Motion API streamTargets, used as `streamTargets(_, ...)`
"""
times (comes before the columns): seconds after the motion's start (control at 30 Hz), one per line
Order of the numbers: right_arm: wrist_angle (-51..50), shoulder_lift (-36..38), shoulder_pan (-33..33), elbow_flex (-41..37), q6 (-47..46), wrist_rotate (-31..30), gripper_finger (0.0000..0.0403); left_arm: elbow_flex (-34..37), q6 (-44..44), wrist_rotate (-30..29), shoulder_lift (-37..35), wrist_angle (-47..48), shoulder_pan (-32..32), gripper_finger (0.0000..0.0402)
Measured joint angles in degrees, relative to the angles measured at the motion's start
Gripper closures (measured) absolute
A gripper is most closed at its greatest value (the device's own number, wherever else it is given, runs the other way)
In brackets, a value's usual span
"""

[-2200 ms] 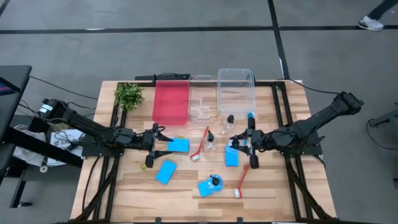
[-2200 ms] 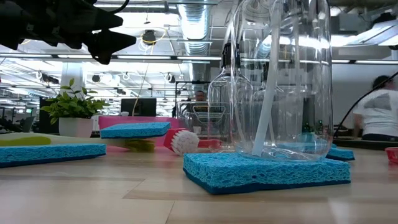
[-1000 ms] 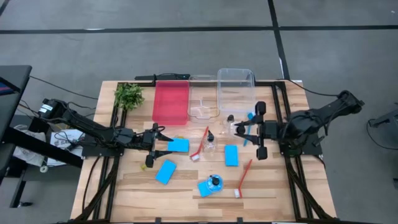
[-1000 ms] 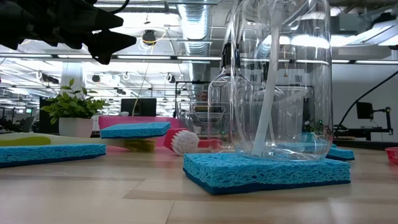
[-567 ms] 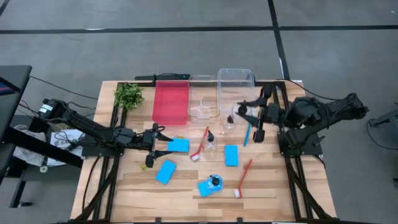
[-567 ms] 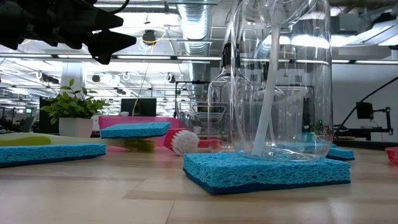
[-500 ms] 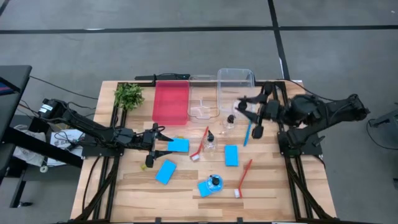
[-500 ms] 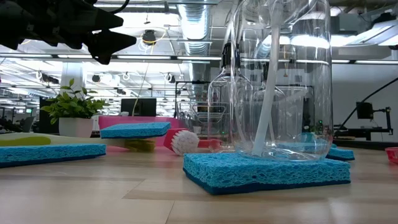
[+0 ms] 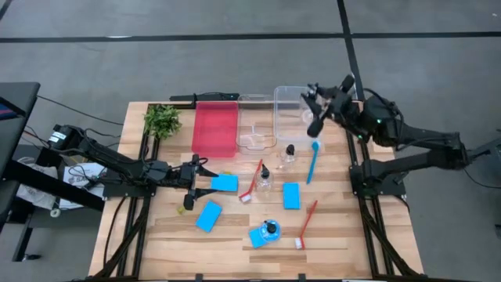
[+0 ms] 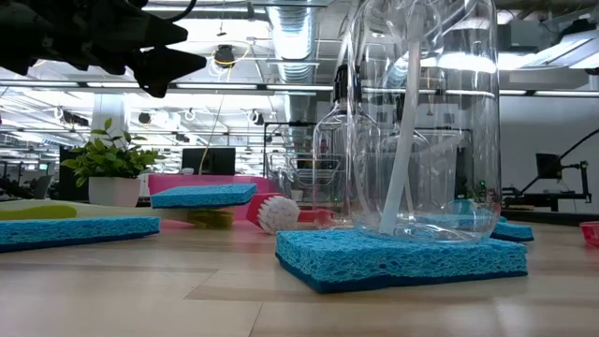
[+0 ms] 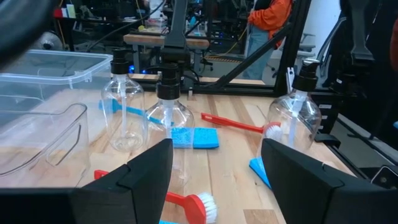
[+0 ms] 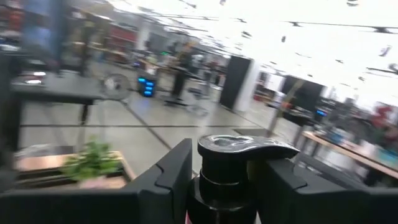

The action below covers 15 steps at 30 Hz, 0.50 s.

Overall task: Pick & Place Kitchen Sink Supplies
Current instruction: Put the middle right soap dispenser into the right transparent bin

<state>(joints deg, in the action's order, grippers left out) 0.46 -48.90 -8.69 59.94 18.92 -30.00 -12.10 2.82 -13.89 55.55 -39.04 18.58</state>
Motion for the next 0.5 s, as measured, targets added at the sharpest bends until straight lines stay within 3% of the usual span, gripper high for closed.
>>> streamTargets(0.1,1.59,-1.95,-4.36,0.0,-1.45,0.21,0.0279,-0.02,0.01,0.0,0.0,0.0,0.01,0.0153)
streamTargets(0.33,3.79,-8.45,-13.52,0.0,-8.15,5.22,0.0235,0.0,0.01,0.0,0.0,0.0,0.01,0.0153)
streamTargets(0.5,5.27,-14.35,-18.54,0.0,-10.65,6.34,0.0249,0.0,0.01,0.0,0.0,0.01,0.01,0.0153)
